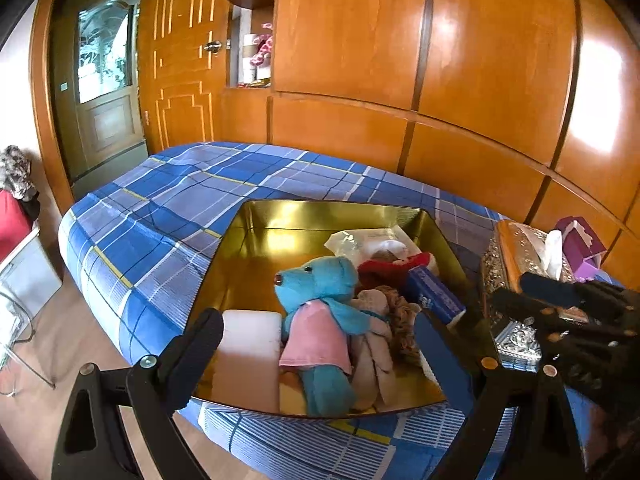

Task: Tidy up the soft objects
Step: 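Move both grippers back toward the pink towel and cream scrubber, then grasp the pink rolled towel with the right gripper while the left gripper reaches the cream scrubber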

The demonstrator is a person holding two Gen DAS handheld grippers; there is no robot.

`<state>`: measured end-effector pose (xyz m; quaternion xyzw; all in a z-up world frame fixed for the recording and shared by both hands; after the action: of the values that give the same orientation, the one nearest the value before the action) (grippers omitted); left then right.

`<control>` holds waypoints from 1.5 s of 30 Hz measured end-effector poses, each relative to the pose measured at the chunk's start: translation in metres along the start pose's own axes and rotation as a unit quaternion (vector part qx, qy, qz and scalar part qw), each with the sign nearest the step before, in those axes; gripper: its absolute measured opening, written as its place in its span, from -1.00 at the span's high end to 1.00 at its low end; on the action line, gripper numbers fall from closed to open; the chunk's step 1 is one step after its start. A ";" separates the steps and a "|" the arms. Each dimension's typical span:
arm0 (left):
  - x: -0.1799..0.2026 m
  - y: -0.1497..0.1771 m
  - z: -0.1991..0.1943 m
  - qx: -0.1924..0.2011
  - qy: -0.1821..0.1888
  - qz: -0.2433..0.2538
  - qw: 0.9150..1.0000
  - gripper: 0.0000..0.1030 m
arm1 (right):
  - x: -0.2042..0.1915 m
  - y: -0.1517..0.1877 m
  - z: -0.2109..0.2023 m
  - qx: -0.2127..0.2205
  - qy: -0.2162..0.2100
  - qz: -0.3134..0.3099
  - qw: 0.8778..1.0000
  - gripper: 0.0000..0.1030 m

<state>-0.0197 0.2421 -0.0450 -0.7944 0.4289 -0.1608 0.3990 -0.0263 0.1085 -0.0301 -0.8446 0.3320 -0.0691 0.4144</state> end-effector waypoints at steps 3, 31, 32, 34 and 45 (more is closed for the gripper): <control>0.009 0.000 -0.006 0.009 0.021 0.016 1.000 -0.88 | 0.018 0.006 -0.023 0.022 0.013 0.017 1.000 0.23; 0.179 0.017 -0.105 0.044 0.288 0.231 0.928 -0.88 | 0.392 0.172 -0.196 -0.077 0.291 0.311 0.902 -0.26; 0.184 0.019 -0.107 0.042 0.293 0.238 0.925 -0.88 | 0.403 0.175 -0.190 -0.093 0.296 0.306 0.900 -0.26; 0.196 0.022 -0.110 0.039 0.302 0.252 0.919 -0.88 | 0.411 0.179 -0.182 -0.113 0.302 0.295 0.899 -0.27; 0.254 0.034 -0.133 0.039 0.337 0.313 0.887 -0.88 | 0.430 0.199 -0.170 -0.122 0.303 0.309 0.893 0.31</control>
<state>0.0297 -0.0404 -0.0093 -0.5004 0.7577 -0.3020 0.2904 0.1380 -0.3560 -0.1367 -0.6814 0.6915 -0.1493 0.1877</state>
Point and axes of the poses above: each gripper's, at about its wrist camera, not at the fingertips, and z roughly the way its jaws point, x to its right, y to its underside, the point moved 3 cm from there along z, roughly the way its jaws point, and after that the axes turned 15 degrees about -y, right-handed, at the moved point
